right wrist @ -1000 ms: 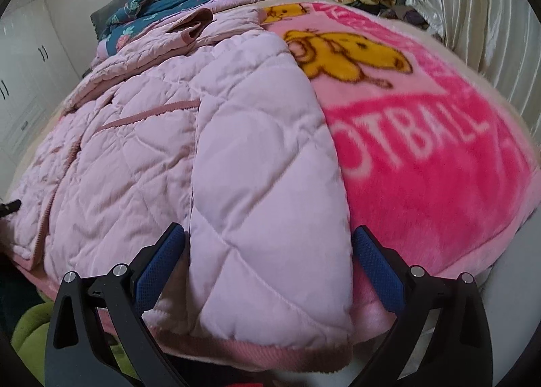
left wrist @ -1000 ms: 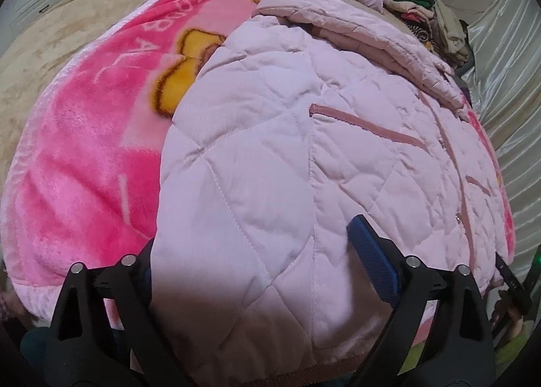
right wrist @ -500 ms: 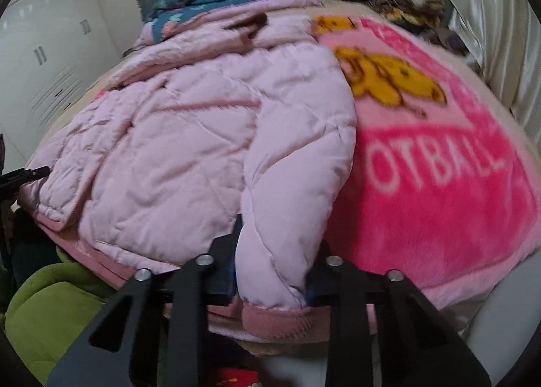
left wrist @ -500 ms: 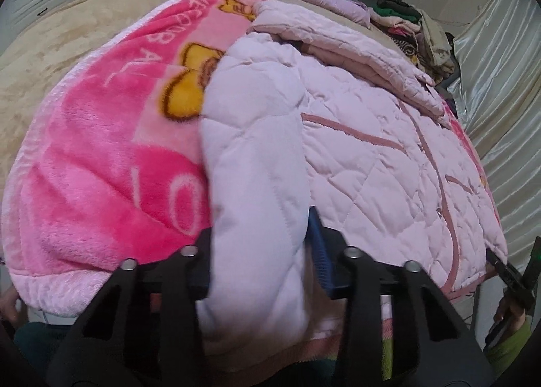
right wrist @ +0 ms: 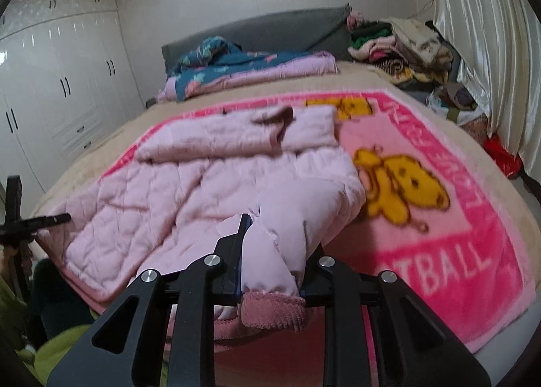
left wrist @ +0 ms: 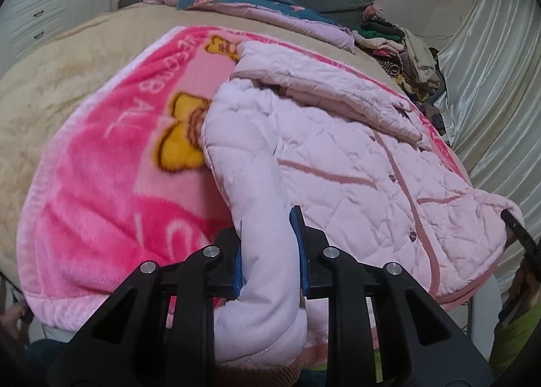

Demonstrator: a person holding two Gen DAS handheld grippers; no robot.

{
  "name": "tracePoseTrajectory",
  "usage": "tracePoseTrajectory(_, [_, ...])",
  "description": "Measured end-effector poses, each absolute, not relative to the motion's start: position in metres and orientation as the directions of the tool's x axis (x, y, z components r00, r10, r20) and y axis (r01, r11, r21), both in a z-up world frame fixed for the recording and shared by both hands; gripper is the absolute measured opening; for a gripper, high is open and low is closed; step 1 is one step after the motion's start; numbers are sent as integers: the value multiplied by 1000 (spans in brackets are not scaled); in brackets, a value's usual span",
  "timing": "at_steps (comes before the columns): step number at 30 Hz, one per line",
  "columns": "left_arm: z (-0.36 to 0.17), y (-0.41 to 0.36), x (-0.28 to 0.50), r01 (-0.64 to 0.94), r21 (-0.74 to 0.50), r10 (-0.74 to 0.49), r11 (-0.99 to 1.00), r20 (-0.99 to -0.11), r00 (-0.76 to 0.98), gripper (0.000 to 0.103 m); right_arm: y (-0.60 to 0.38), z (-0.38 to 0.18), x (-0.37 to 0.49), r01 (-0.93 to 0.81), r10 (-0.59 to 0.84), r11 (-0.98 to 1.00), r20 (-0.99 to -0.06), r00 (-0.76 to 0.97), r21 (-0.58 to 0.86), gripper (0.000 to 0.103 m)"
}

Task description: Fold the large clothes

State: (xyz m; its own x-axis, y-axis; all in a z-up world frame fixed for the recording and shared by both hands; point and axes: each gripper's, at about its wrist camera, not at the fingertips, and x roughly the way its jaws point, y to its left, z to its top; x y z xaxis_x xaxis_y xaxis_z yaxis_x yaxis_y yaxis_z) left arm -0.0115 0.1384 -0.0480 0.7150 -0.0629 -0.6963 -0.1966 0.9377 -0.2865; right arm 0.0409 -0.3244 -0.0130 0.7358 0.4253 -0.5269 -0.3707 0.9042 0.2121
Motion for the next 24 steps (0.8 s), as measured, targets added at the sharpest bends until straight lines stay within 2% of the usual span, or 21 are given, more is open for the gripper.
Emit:
tracePoseTrajectory(11, [-19, 134, 8, -178, -252, -31, 951, -651, 758, 15, -336, 2, 62, -318, 448, 889, -485, 751, 329, 20])
tracePoseTrajectory(24, [6, 149, 31, -177, -275, -29, 945, -611, 791, 15, -328, 25, 86, -314, 437, 892, -441, 784, 325, 20])
